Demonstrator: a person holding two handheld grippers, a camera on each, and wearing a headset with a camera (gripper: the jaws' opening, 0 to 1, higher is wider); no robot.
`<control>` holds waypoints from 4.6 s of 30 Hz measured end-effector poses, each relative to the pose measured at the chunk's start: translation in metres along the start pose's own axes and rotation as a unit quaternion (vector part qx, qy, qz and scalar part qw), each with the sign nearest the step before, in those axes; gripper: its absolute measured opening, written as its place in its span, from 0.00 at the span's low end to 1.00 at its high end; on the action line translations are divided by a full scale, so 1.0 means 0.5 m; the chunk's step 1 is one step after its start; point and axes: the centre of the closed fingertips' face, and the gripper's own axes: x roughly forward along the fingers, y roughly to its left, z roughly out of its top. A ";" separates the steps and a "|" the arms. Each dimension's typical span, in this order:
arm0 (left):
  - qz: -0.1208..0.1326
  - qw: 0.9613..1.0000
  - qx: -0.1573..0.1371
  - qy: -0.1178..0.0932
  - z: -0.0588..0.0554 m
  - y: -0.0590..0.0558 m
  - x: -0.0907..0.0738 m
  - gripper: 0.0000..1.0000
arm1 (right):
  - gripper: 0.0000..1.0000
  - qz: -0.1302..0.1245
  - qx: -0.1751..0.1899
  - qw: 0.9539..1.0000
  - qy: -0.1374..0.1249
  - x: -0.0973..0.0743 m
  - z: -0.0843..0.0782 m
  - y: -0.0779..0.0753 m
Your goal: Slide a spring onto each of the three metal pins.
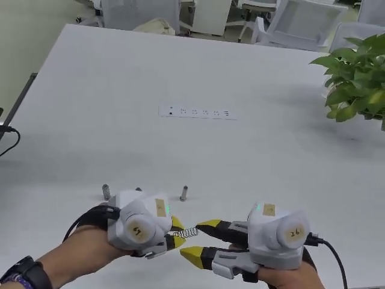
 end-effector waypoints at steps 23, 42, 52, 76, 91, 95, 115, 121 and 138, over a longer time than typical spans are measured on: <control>-0.020 0.999 0.030 0.000 0.015 -0.034 0.001 0.02 | 0.23 0.040 -0.075 0.994 0.061 -0.003 -0.029 -0.026; -0.036 0.998 0.045 -0.006 0.039 -0.050 -0.002 0.02 | 0.08 0.077 -0.124 0.986 0.077 -0.006 -0.036 -0.006; -0.036 0.999 0.009 -0.010 0.024 -0.048 0.004 0.08 | 0.08 0.077 -0.111 0.988 0.071 -0.012 -0.034 -0.010; 0.079 0.988 -0.120 -0.054 -0.007 0.048 -0.081 0.15 | 0.08 0.050 -0.098 0.992 0.068 -0.034 -0.029 -0.097; 0.162 0.967 -0.184 -0.068 -0.067 0.089 -0.166 0.27 | 0.08 0.020 -0.136 0.983 0.125 -0.012 -0.032 -0.176; 0.175 0.963 -0.194 -0.067 -0.085 0.092 -0.184 0.29 | 0.08 0.017 -0.143 0.980 0.136 -0.001 -0.030 -0.190; 0.232 0.937 -0.254 -0.058 -0.194 0.096 -0.272 0.44 | 0.08 -0.002 -0.173 0.965 0.194 0.039 -0.008 -0.277; 0.250 0.926 -0.277 -0.062 -0.217 0.096 -0.296 0.49 | 0.08 -0.010 -0.179 0.962 0.204 0.049 0.007 -0.308; 0.264 0.917 -0.293 -0.063 -0.230 0.102 -0.323 0.55 | 0.08 0.005 -0.208 0.948 0.239 0.118 0.021 -0.341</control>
